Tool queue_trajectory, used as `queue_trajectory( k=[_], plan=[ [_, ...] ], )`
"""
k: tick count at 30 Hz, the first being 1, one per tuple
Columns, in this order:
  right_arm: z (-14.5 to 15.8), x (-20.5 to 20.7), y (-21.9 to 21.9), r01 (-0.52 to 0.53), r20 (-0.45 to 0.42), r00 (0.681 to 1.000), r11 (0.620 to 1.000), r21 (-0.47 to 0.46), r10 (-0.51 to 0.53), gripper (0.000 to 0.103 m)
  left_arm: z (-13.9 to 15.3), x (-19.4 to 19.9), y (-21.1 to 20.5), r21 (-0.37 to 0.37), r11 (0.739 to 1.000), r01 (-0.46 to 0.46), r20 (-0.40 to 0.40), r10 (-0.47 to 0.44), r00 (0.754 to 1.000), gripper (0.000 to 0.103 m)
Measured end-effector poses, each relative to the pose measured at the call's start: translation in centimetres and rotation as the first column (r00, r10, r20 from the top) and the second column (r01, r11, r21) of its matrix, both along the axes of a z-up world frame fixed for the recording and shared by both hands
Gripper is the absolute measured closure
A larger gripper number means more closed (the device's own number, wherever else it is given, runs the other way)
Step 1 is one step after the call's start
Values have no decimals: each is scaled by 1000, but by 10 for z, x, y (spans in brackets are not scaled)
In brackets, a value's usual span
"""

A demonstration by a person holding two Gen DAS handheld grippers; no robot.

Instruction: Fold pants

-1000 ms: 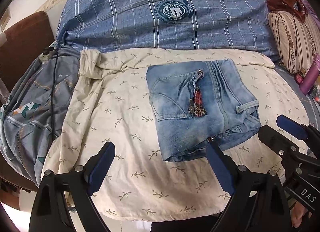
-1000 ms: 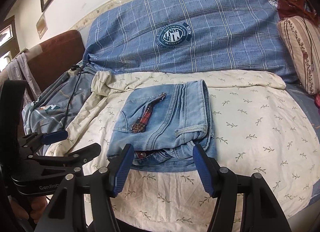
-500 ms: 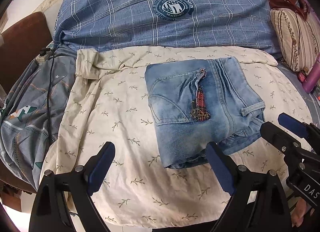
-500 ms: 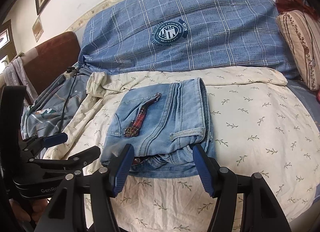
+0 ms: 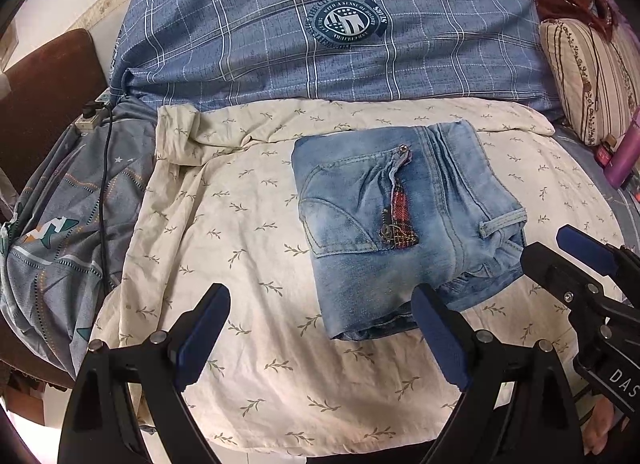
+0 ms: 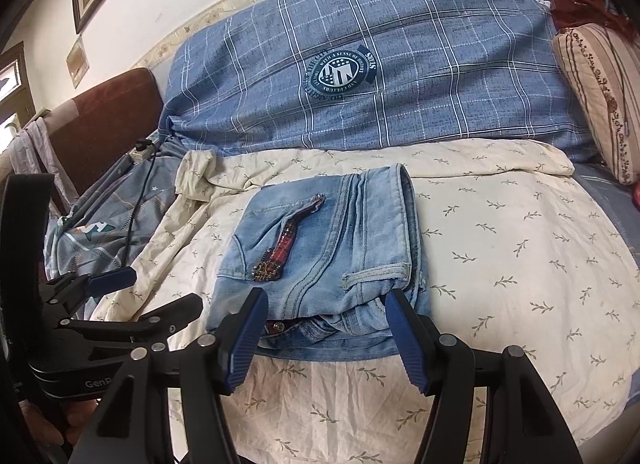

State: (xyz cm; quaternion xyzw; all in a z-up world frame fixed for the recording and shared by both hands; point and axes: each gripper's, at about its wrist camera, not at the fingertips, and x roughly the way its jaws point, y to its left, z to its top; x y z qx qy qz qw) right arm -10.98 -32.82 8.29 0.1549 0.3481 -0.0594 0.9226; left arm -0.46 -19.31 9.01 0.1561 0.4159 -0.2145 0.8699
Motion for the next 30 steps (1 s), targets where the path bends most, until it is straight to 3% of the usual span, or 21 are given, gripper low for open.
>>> queue_trajectory(
  k=[30],
  plan=[
    [24, -22, 12, -2, 45, 999, 1000, -22, 3, 38, 25, -19, 14, -29, 1000, -5, 49, 7, 999, 11]
  ],
)
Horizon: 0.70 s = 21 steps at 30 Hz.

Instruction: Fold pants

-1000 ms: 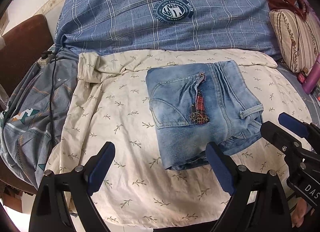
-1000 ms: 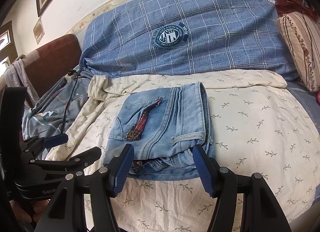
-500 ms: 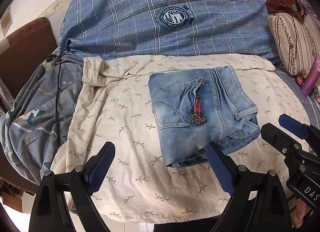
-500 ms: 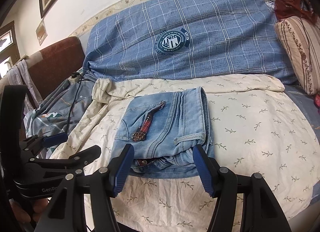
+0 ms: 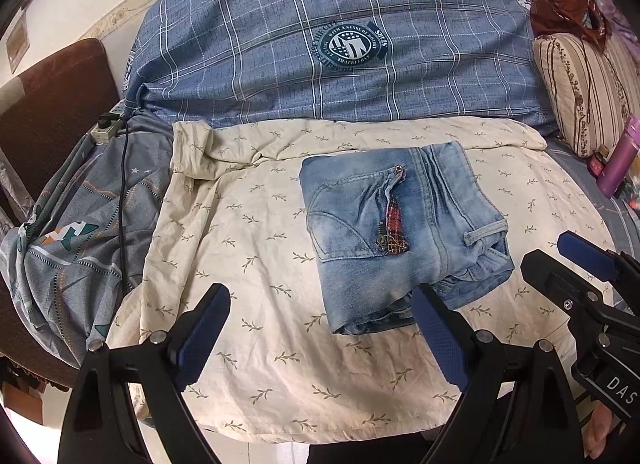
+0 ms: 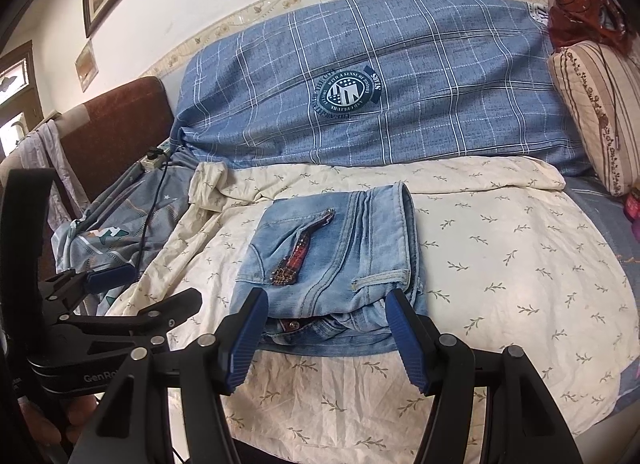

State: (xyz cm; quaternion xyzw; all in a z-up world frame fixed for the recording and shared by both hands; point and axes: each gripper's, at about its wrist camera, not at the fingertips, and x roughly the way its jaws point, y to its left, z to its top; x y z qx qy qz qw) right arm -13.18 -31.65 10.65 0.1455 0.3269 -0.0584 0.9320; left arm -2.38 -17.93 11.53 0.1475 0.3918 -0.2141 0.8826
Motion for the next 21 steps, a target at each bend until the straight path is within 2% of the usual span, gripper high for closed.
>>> queue_trajectory(
  k=[13, 21],
  plan=[
    [11, 4, 20, -19, -6, 1000, 999, -51, 19, 38, 5, 5, 19, -37, 999, -8, 10, 9, 1000, 11],
    [11, 14, 40, -56, -21, 998, 995, -77, 54, 38, 3, 15, 40, -51, 998, -48, 6, 49, 999, 11]
  ],
)
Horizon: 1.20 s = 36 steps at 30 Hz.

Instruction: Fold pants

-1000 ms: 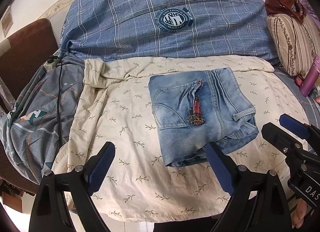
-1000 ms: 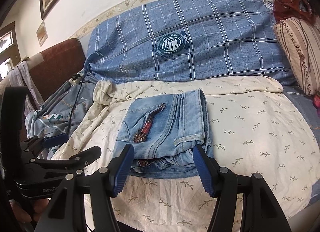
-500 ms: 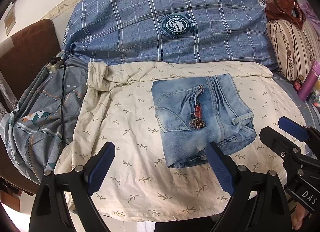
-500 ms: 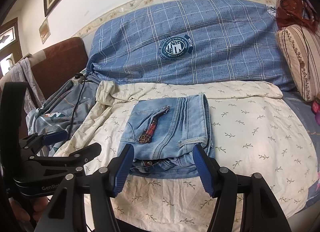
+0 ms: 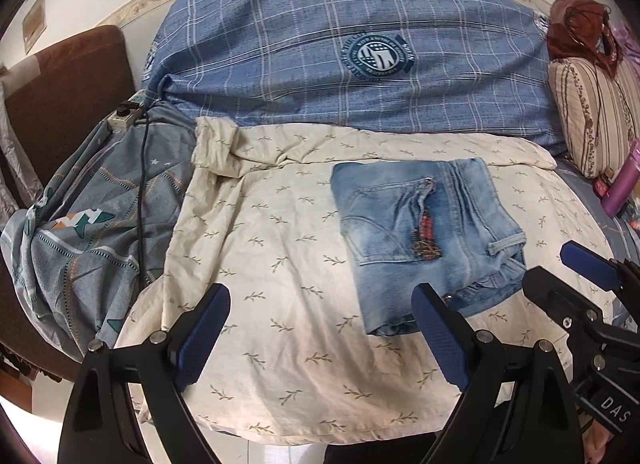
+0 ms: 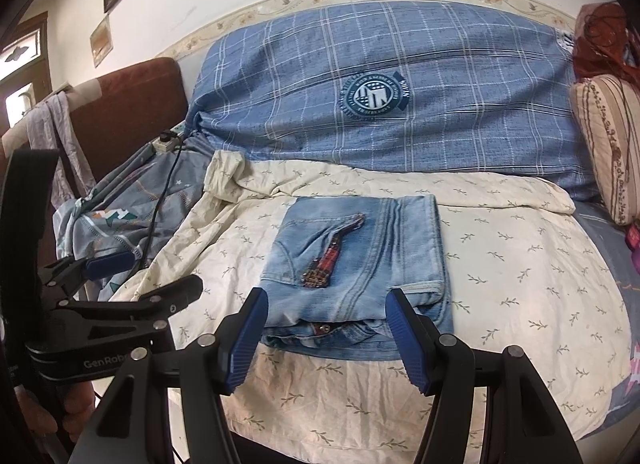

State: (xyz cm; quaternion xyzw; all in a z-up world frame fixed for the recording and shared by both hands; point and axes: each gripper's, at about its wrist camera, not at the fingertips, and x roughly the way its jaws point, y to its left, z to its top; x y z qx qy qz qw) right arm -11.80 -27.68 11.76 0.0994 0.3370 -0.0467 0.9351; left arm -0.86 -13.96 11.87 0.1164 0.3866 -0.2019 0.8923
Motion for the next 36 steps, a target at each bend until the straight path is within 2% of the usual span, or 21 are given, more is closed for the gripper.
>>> queue_trajectory(
  k=[16, 24, 36],
  plan=[
    [-15, 10, 11, -32, -43, 999, 999, 10, 32, 38, -11, 9, 10, 18, 999, -33, -18, 34, 999, 11],
    [-21, 6, -1, -16, -40, 999, 999, 40, 17, 38, -11, 6, 3, 41, 999, -31, -10, 32, 999, 11],
    [-13, -7, -19, 27, -3, 1000, 997, 71, -27, 38, 1, -6, -4, 48, 999, -22, 29, 21, 999, 11]
  ],
)
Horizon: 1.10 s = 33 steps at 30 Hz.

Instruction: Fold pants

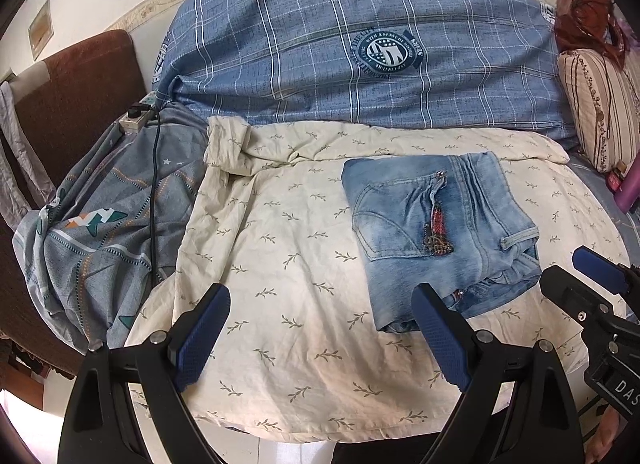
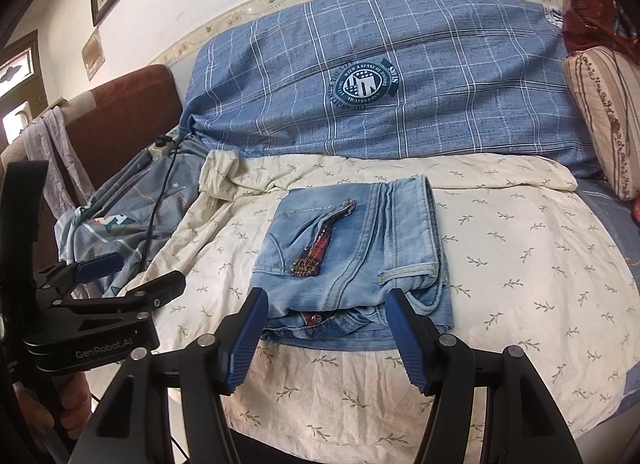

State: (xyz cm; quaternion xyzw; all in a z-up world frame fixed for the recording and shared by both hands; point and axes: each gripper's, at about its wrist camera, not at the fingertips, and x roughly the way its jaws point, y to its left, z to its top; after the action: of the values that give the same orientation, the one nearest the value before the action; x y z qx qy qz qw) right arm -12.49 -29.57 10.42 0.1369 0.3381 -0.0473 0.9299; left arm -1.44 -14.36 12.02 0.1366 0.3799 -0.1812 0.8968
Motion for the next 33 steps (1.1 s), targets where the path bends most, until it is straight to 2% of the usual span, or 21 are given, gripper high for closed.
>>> queue_trajectory(
  k=[13, 15, 21, 33],
  plan=[
    [12, -13, 0, 13, 38, 999, 1000, -5, -13, 38, 15, -12, 5, -17, 1000, -9, 41, 10, 999, 8],
    [13, -15, 1, 12, 39, 999, 1000, -9, -11, 38, 14, -15, 5, -18, 1000, -6, 37, 7, 999, 5],
    [9, -18, 4, 9, 16, 1000, 1000, -18, -9, 38, 5, -16, 2, -3, 1000, -8, 2, 8, 1000, 5],
    [3, -11, -5, 20, 7, 1000, 1000, -4, -20, 38, 1, -9, -7, 13, 1000, -2, -13, 2, 1000, 5]
  ],
)
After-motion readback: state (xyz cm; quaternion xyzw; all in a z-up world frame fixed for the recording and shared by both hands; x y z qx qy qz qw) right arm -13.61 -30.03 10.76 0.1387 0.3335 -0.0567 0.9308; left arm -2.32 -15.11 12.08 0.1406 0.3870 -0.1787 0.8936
